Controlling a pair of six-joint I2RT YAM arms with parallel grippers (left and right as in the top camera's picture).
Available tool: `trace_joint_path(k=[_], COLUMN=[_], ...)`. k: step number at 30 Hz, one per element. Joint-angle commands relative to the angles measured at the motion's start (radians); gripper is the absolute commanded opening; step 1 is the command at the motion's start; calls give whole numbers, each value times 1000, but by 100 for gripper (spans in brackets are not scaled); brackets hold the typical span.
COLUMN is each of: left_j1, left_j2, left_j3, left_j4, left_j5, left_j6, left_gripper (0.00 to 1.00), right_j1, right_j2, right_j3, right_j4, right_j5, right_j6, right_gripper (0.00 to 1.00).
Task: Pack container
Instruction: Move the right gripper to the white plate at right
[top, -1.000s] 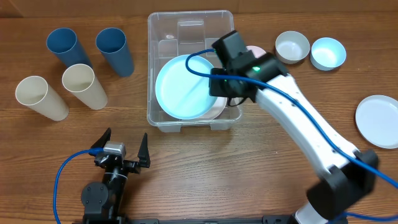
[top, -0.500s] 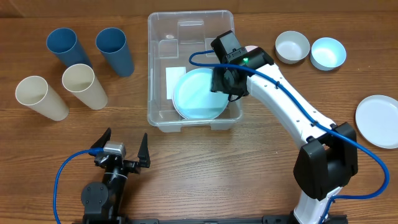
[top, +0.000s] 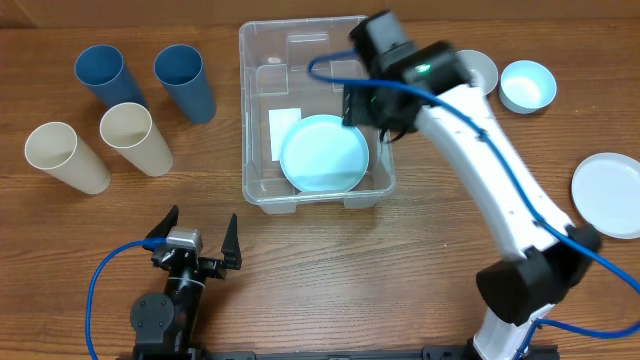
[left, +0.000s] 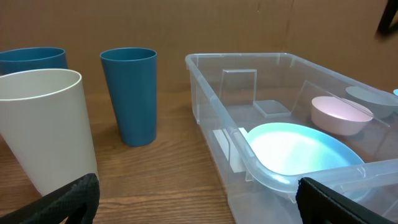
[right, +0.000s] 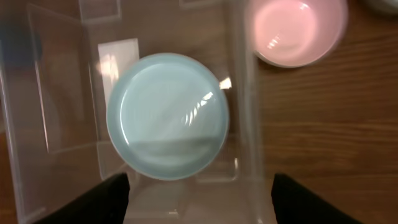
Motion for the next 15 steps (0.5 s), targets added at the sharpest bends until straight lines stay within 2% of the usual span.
trace_joint_path(k=[1,5,10,15], left_j1=[7,7,7,7], left_j2=[-8,-8,-8,-8], left_j3=[-3,-3,-3,-3], left_j4=[0,0,0,0], left_j5=[9,9,9,9], left_j6=[9,9,9,9], left_gripper=[100,100,100,100], right_j1=[-156,-458,-812,-1112], right_j2=[-67,-66,-66,-66], right_j3=[177,173,88,-114], right_j4=[-159,-287,-280,-217], right_j5=[128,105,36,29], right_j6=[146,235,264,277], right_gripper=[76,77,78,78])
